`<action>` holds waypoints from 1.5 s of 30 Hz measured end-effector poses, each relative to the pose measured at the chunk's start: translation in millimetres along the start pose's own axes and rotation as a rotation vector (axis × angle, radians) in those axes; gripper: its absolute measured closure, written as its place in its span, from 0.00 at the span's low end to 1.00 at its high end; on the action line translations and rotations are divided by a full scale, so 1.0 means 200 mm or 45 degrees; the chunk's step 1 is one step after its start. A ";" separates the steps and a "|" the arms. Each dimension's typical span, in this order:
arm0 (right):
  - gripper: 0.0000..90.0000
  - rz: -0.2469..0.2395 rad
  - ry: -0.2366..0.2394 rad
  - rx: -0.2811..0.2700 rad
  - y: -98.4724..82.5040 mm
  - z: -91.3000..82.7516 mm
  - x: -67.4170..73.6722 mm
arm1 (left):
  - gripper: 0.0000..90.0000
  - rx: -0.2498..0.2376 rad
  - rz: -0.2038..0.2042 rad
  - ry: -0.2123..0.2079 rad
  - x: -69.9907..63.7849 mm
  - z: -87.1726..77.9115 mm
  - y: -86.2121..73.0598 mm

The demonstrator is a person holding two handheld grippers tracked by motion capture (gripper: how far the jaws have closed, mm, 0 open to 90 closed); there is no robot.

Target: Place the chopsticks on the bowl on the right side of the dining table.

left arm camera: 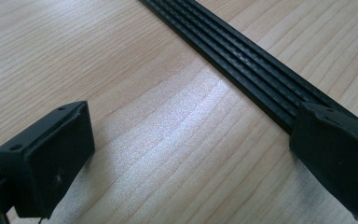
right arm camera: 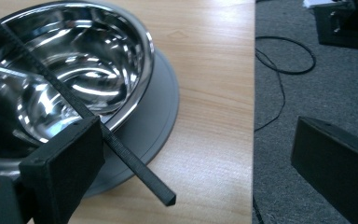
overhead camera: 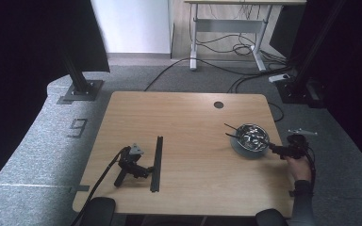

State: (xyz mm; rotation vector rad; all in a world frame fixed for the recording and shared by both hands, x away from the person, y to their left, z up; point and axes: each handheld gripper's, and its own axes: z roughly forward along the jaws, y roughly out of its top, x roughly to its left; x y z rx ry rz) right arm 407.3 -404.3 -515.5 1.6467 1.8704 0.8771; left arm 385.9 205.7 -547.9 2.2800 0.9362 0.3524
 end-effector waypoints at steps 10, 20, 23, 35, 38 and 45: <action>0.01 0.035 -0.059 -0.025 0.01 0.05 0.00 | 0.00 -0.002 -0.003 0.000 0.00 0.00 0.00; 0.01 0.036 -0.039 -0.063 0.04 0.02 0.02 | 0.00 -0.002 -0.003 0.000 0.00 0.00 0.00; 0.01 0.000 -0.011 -0.049 0.08 0.03 0.07 | 0.00 0.000 -0.001 0.000 0.00 0.00 0.00; 0.01 -0.113 0.096 -0.015 0.28 0.11 0.28 | 0.00 -0.002 -0.003 -0.002 0.00 0.00 0.00; 0.01 -0.102 0.074 -0.007 0.34 0.16 0.32 | 0.00 -0.002 -0.003 -0.001 0.00 0.00 0.00; 0.01 -0.120 0.055 0.038 0.37 0.24 0.35 | 0.00 -0.002 -0.004 0.000 0.00 0.00 0.00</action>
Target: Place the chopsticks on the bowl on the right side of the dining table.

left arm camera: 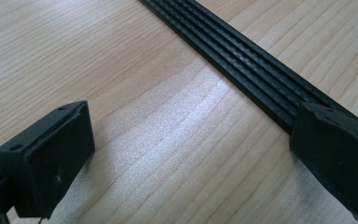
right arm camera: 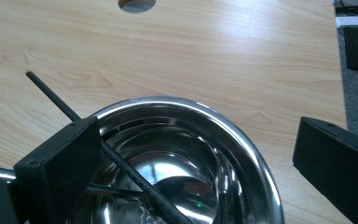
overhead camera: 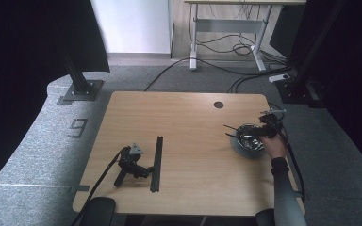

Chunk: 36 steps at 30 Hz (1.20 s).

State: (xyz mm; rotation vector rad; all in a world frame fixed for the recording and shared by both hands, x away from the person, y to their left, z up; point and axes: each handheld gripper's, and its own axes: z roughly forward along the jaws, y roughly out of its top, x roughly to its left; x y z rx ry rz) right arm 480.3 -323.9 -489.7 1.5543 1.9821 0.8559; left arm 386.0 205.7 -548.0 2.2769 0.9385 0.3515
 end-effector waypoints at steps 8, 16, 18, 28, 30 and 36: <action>0.01 -0.048 -0.031 0.037 -0.01 0.05 0.02 | 0.00 0.000 0.000 0.000 0.00 0.00 0.00; 0.01 -0.073 -0.022 0.063 -0.02 0.07 0.03 | 0.00 0.000 0.001 0.000 0.00 0.00 0.00; 0.01 -0.062 -0.022 0.051 -0.02 0.07 0.02 | 0.00 0.000 0.001 0.000 0.00 0.00 0.00; 0.01 -0.003 -0.050 -0.003 -0.02 0.08 -0.01 | 0.00 0.000 0.001 0.000 0.00 0.00 0.00; 0.01 -0.014 -0.056 0.017 -0.02 0.10 0.00 | 0.00 0.000 0.001 0.000 0.00 0.00 0.00; 0.00 -0.042 -0.053 0.047 -0.03 0.12 0.01 | 0.00 0.001 0.001 0.000 0.00 0.00 0.00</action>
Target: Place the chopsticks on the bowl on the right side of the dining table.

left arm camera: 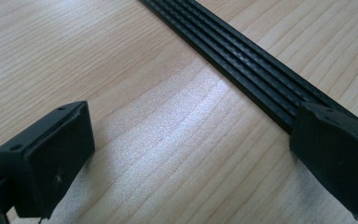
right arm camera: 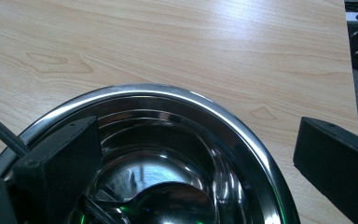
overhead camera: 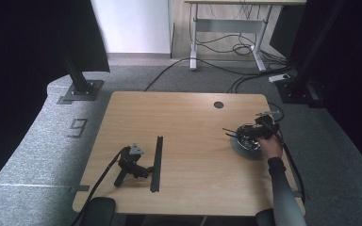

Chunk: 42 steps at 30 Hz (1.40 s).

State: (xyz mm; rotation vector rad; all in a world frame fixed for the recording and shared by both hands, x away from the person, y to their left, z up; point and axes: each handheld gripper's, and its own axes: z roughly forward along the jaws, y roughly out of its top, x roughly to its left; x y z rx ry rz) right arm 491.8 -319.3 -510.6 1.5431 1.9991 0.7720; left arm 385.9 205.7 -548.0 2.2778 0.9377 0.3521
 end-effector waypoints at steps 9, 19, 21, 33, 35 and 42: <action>0.00 -0.011 0.021 -0.006 -0.01 -0.06 0.01 | 0.00 0.000 -0.001 0.000 0.00 0.00 0.00; 0.06 0.028 0.078 -0.048 -0.09 -0.28 -0.02 | 0.00 0.002 0.001 0.000 0.00 0.00 0.00; 0.18 0.044 0.105 -0.047 -0.13 -0.32 -0.03 | 0.00 0.000 -0.001 0.000 0.00 0.00 0.00; 0.47 0.062 0.144 -0.003 -0.22 -0.34 -0.09 | 0.00 0.002 0.002 0.000 0.00 0.00 0.00; 0.48 0.067 0.142 -0.003 -0.22 -0.34 -0.10 | 0.00 0.002 0.001 0.000 0.00 0.00 0.00; 0.50 0.076 0.178 0.036 -0.22 -0.38 -0.11 | 0.00 0.002 0.002 0.000 0.00 0.00 0.00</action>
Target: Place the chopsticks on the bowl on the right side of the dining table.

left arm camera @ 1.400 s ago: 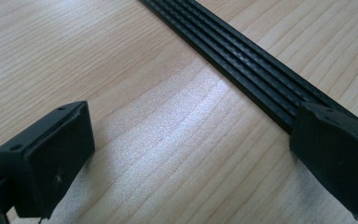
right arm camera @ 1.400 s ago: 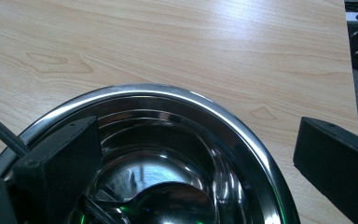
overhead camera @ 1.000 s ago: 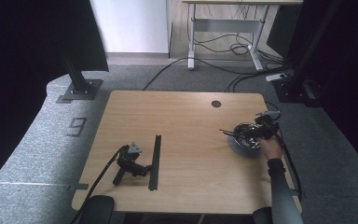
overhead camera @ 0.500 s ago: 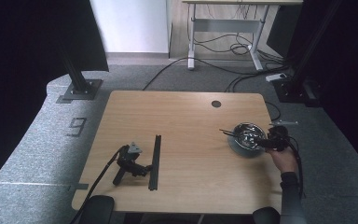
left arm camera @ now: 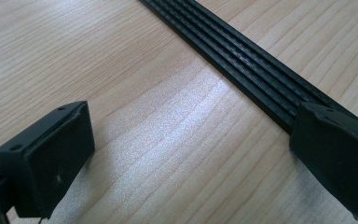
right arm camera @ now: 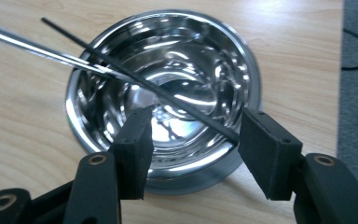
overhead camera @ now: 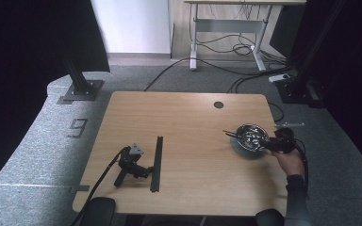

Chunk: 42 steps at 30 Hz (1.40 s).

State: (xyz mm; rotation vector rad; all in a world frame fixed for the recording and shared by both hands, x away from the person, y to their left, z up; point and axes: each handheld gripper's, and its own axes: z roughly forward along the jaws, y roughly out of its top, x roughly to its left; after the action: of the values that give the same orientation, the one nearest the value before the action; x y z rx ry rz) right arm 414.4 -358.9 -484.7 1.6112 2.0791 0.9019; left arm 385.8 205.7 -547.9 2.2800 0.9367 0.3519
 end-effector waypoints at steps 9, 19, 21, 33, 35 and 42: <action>0.46 -0.009 -0.041 0.038 -0.01 0.04 0.00 | 0.00 -0.002 -0.003 0.000 0.00 0.00 0.00; 0.33 0.011 -0.065 -0.006 -0.03 0.05 -0.06 | 0.00 -0.001 -0.001 0.000 0.00 0.00 0.00; 0.29 0.017 -0.069 -0.010 -0.04 0.05 -0.07 | 0.00 0.000 0.000 0.000 0.00 0.00 0.00; 0.15 0.034 -0.100 -0.020 -0.05 0.09 -0.10 | 0.00 -0.001 -0.001 0.000 0.00 0.00 0.00; 0.15 0.035 -0.103 -0.025 -0.05 0.10 -0.10 | 0.00 0.000 0.000 0.000 0.00 0.00 0.00; 0.15 0.019 -0.111 -0.027 -0.05 0.12 -0.09 | 0.00 0.000 0.000 0.000 0.00 0.00 0.00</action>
State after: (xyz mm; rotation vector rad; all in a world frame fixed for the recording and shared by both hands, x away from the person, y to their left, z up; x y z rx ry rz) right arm 427.3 -372.2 -510.6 1.6274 1.9947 0.8407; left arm 385.8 205.7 -547.9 2.2801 0.9367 0.3521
